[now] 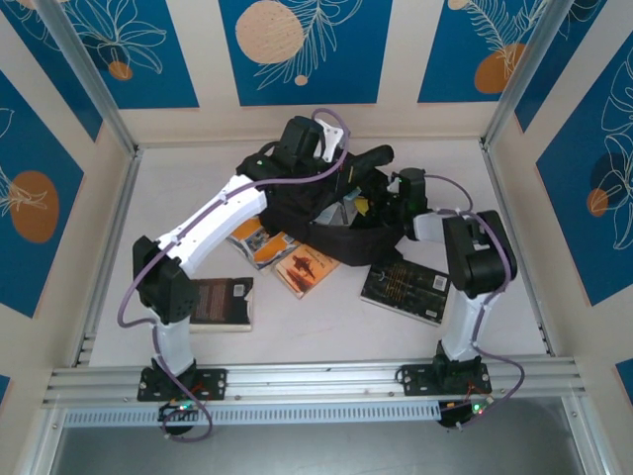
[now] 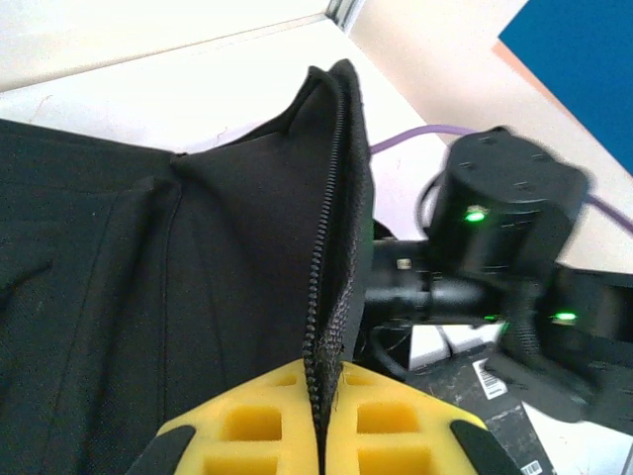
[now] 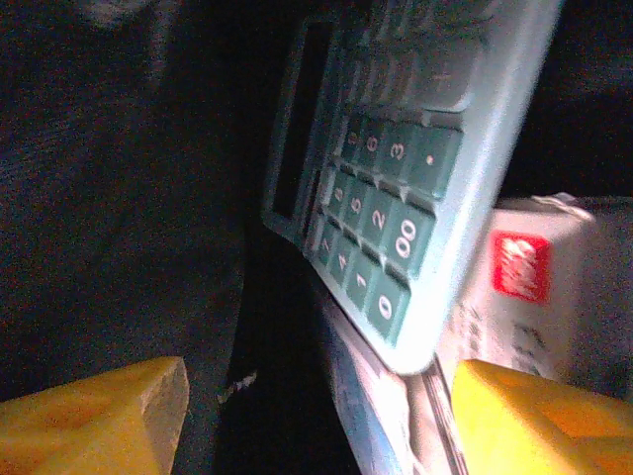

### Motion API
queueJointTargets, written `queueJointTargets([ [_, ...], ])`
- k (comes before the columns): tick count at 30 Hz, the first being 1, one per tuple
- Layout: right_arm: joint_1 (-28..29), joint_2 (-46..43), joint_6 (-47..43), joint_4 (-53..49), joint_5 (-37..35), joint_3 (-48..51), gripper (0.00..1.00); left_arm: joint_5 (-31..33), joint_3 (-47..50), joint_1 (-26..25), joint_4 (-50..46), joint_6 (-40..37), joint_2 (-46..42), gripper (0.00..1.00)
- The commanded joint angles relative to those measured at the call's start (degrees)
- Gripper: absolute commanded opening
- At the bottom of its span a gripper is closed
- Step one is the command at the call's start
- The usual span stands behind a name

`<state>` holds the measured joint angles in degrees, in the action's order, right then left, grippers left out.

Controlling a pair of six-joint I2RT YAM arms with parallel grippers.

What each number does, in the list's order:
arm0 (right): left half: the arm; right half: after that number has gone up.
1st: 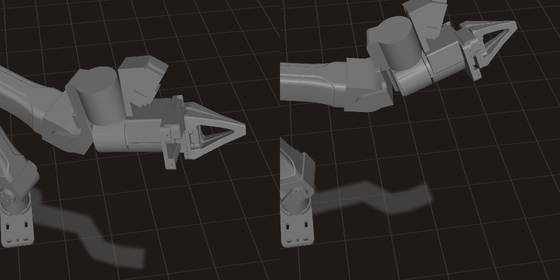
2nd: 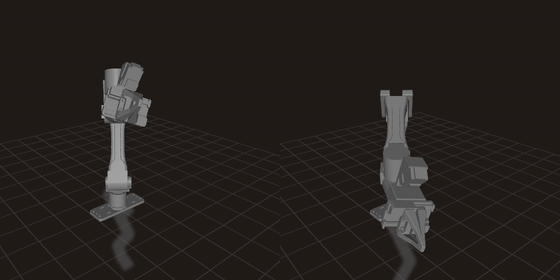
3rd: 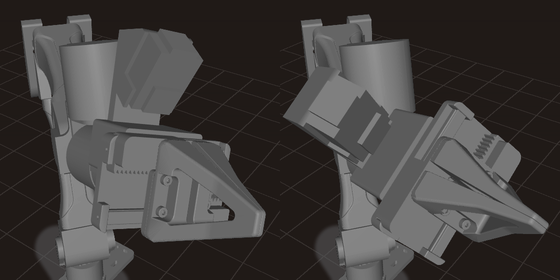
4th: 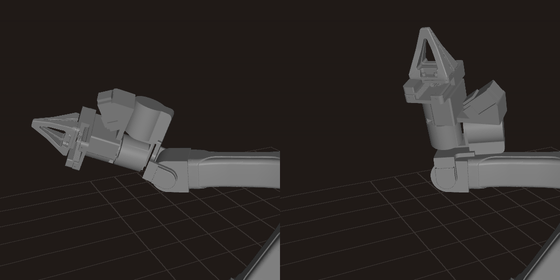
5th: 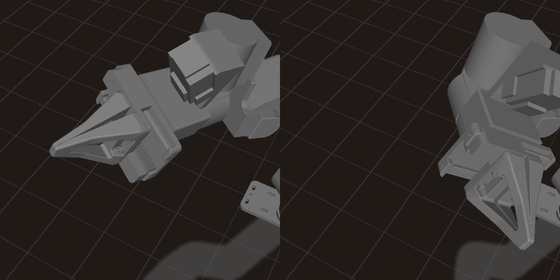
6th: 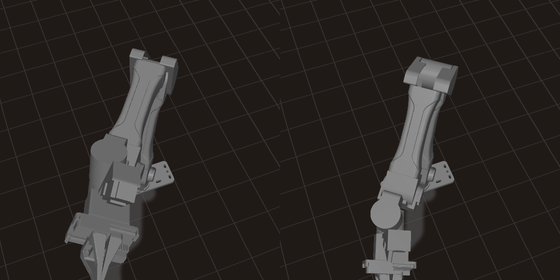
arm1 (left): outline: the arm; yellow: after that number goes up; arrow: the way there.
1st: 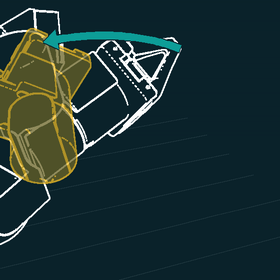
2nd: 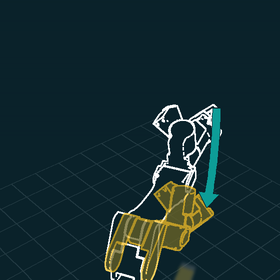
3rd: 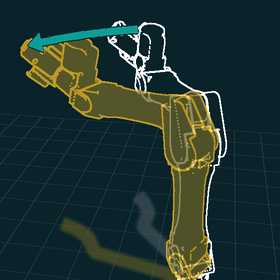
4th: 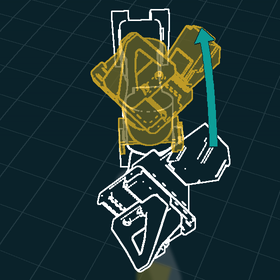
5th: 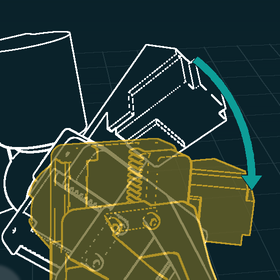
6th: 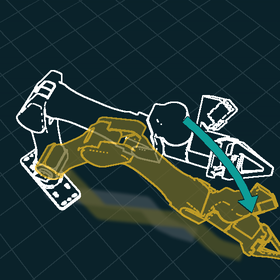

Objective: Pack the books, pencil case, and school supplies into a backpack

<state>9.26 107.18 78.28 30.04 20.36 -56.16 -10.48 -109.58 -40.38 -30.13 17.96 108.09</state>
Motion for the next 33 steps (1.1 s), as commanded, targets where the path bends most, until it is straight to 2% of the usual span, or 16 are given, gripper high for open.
queueJointTargets([
  [1,-1.6,-7.4,-9.0,-12.7,-0.3,0.5,0.72,-0.2,-1.7,1.3,-0.6,1.7,1.4,0.0],
  [5,-1.9,-13.6,-15.6,-27.8,-3.2,-0.4,0.71,0.0,0.1,2.3,-0.3,2.8,1.6,0.0],
  [8,-1.7,-18.6,-18.8,-34.4,-6.1,-0.4,0.69,-0.1,1.9,2.6,0.1,3.6,0.9,0.0],
  [12,-0.5,-26.7,-22.2,-44.0,-13.8,-0.1,0.62,-1.4,3.6,2.7,0.0,4.3,-0.2,0.0],
  [17,5.2,-39.5,-27.1,-54.7,-33.0,1.2,0.6,-5.3,5.1,2.7,-0.8,5.1,-1.6,0.18],
  [19,7.8,-44.8,-28.4,-58.0,-40.8,2.2,0.6,-6.0,6.8,2.7,-0.5,6.0,-3.2,0.32],
  [22,10.0,-50.7,-28.8,-62.0,-48.1,3.4,0.6,-6.0,10.2,2.7,0.0,7.6,-6.5,0.45],
  [26,11.2,-55.3,-29.1,-63.7,-49.0,5.3,0.59,-4.5,16.9,2.7,0.8,8.8,-12.6,0.54],
  [33,14.0,-58.7,-31.2,-63.8,-51.2,7.2,0.58,4.0,31.9,4.2,-1.2,8.6,-28.0,0.62],
])
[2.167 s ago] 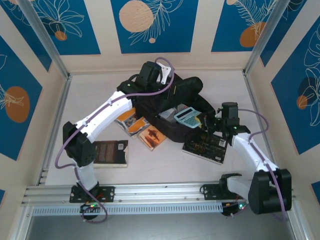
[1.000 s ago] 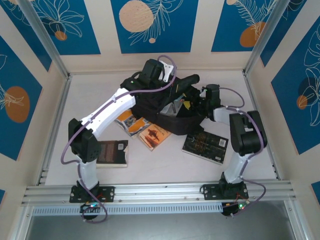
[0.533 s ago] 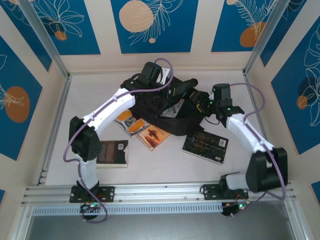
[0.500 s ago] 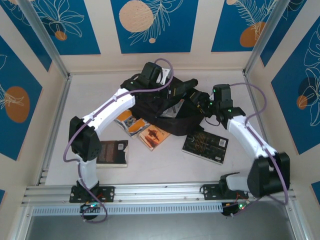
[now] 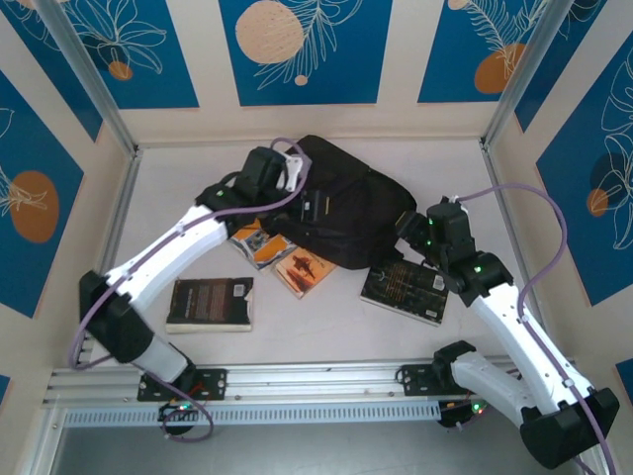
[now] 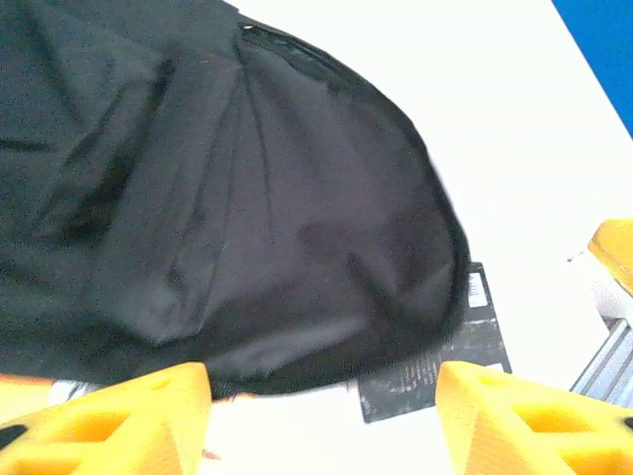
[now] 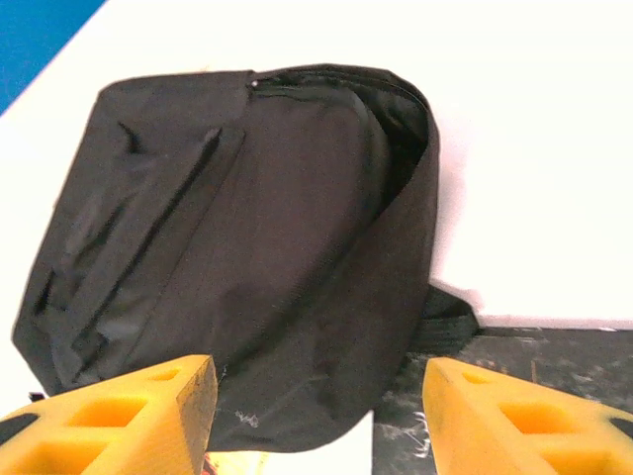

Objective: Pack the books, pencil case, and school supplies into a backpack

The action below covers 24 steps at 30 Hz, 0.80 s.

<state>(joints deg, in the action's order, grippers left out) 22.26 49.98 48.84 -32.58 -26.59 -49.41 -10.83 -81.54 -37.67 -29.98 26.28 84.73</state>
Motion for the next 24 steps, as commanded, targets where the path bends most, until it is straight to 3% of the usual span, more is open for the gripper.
queueJointTargets([
  [1,1.6,-1.8,-2.0,-1.8,-5.9,0.2,0.58,5.6,6.0,2.1,-2.2,0.7,-6.8,0.64],
  [5,4.7,-3.8,-4.3,-1.5,-12.1,0.1,0.57,11.8,14.0,5.8,-7.3,7.1,-12.5,0.77],
  [7,5.9,-3.8,-6.0,0.3,-11.3,0.5,0.56,13.2,18.9,9.0,-9.8,13.8,-14.2,0.83],
  [11,9.5,-0.6,-7.1,1.3,-8.3,0.2,0.55,14.7,25.9,15.5,-15.0,23.2,-14.5,0.84],
  [14,13.4,2.1,-10.5,4.7,-2.5,0.9,0.54,12.6,31.2,19.3,-14.6,25.2,-14.2,0.84],
  [18,16.8,8.6,-14.8,10.1,11.0,1.2,0.52,13.0,36.2,20.8,-14.9,29.5,-15.1,0.84],
  [24,23.0,25.2,-19.0,11.0,19.8,-6.4,0.51,12.1,43.7,21.3,-16.9,37.8,-20.3,0.83],
])
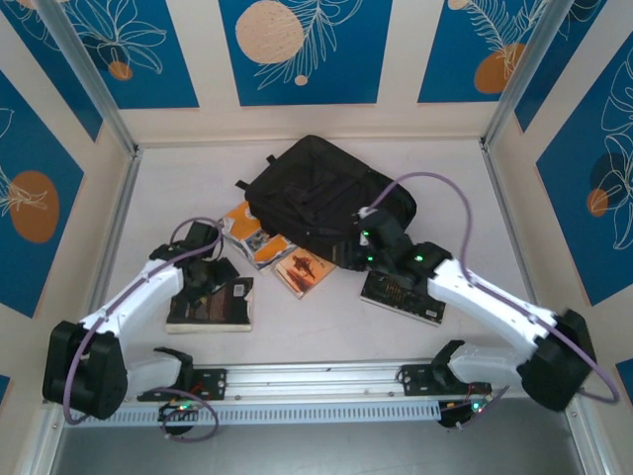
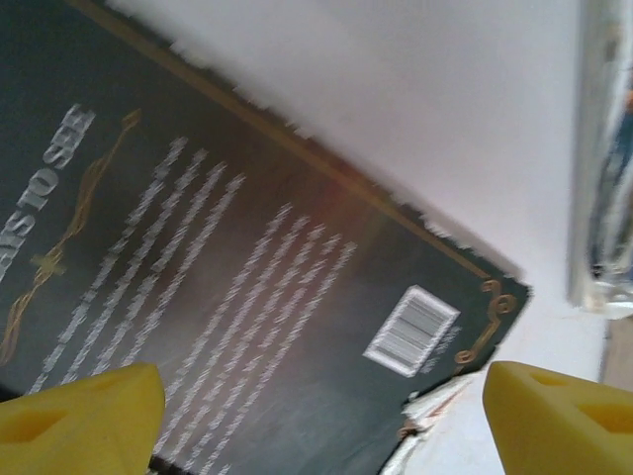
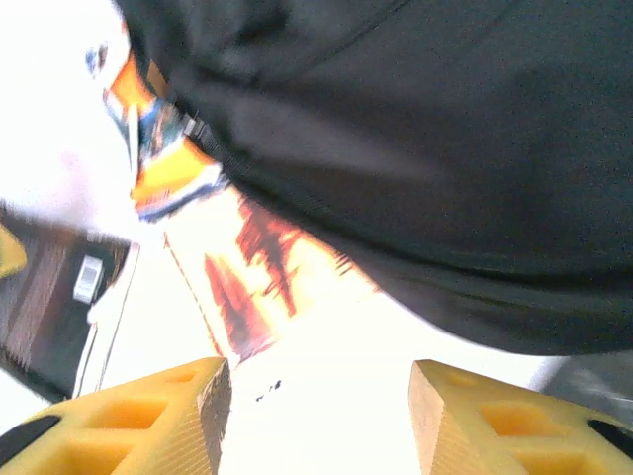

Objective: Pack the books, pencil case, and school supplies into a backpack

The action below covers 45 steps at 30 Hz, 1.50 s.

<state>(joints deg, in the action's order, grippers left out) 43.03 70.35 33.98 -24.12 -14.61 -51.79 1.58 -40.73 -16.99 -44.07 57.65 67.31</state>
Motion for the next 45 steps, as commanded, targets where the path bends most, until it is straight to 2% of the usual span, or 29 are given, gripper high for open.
queueJointTargets([
  [1,3.3,8.1,-4.8,2.7,9.3,-6.0,0.51,-0.8,4.4,0.8,-3.0,7.7,-4.4,0.82],
  [4,5.8,18.4,-6.4,1.5,13.4,-13.8,0.51,-0.1,7.7,0.9,-4.7,10.9,-9.8,0.81],
  [9,9.2,33.3,-7.8,2.0,17.9,-26.6,0.45,3.8,12.3,1.2,-8.3,15.1,-20.2,0.75],
  [13,11.1,45.6,-8.6,-0.3,21.9,-38.7,0.43,4.9,15.0,2.2,-9.7,16.7,-23.8,0.7],
  [16,12.3,53.0,-9.1,-2.3,23.8,-47.2,0.44,4.5,16.7,2.7,-7.9,16.8,-23.9,0.68],
  [22,12.8,64.5,-9.6,-7.2,21.0,-60.1,0.48,3.5,18.9,4.2,-2.7,15.5,-21.8,0.64],
  [31,13.1,76.7,-11.3,-18.4,19.2,-75.4,0.54,0.5,20.3,4.8,5.4,14.4,-18.0,0.58],
  [34,13.3,76.8,-12.5,-20.5,21.2,-75.4,0.54,-2.2,20.5,4.7,9.7,12.9,-15.7,0.58],
  [38,13.4,73.8,-13.7,-20.1,26.7,-70.6,0.53,-5.4,19.8,4.8,12.6,11.0,-10.1,0.58],
  [45,13.6,64.0,-13.4,-14.0,35.9,-54.6,0.52,-9.2,20.0,4.7,16.7,8.6,-4.2,0.55],
])
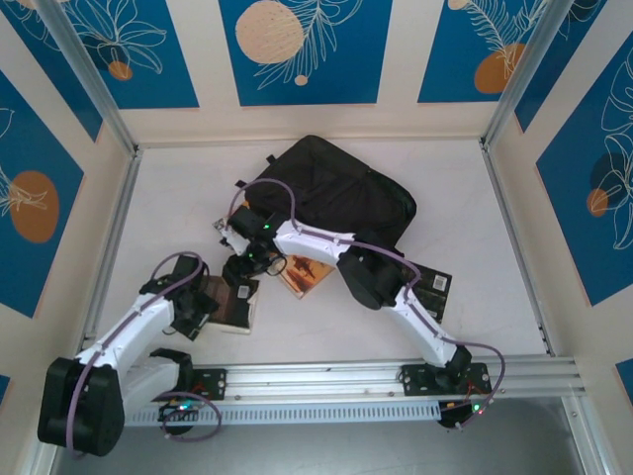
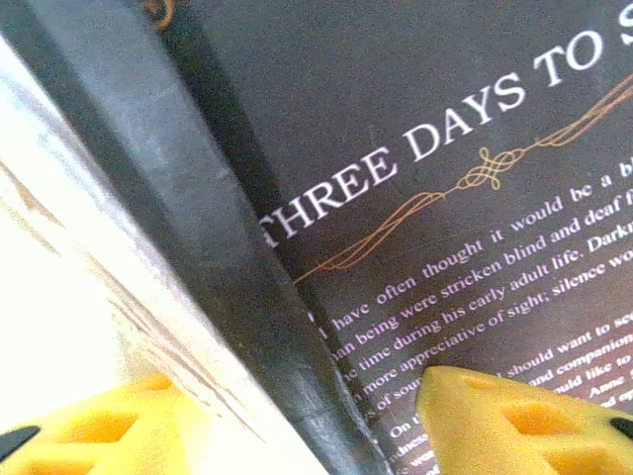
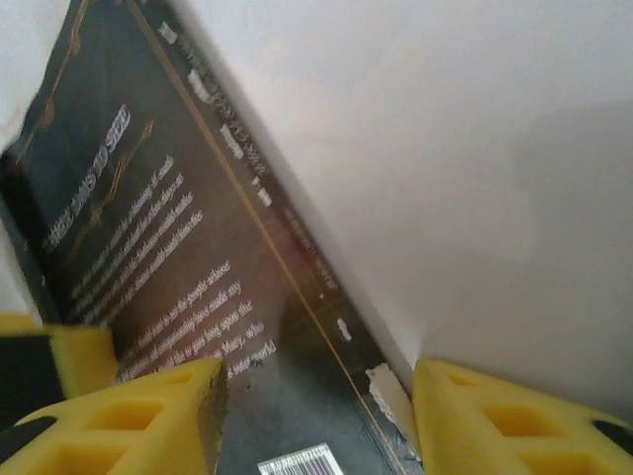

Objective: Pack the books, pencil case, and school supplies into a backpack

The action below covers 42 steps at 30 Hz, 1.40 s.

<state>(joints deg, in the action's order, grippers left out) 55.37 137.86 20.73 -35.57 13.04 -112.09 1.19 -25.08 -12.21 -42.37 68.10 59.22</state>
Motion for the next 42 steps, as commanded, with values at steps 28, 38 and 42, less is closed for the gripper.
queueJointTargets([
  [28,-0.2,-5.0,18.6,16.0,28.8,15.8,0.41,-17.3,6.8,-0.9,21.2,-4.3,1.8,0.47],
  [38,-4.4,-16.7,18.5,21.4,21.7,26.8,0.0,-22.8,0.0,-0.9,15.2,-12.0,0.1,0.7],
  [42,-8.1,-25.2,19.9,25.2,22.6,34.0,0.0,-26.4,-3.4,-1.0,15.3,-15.5,-5.1,0.82],
])
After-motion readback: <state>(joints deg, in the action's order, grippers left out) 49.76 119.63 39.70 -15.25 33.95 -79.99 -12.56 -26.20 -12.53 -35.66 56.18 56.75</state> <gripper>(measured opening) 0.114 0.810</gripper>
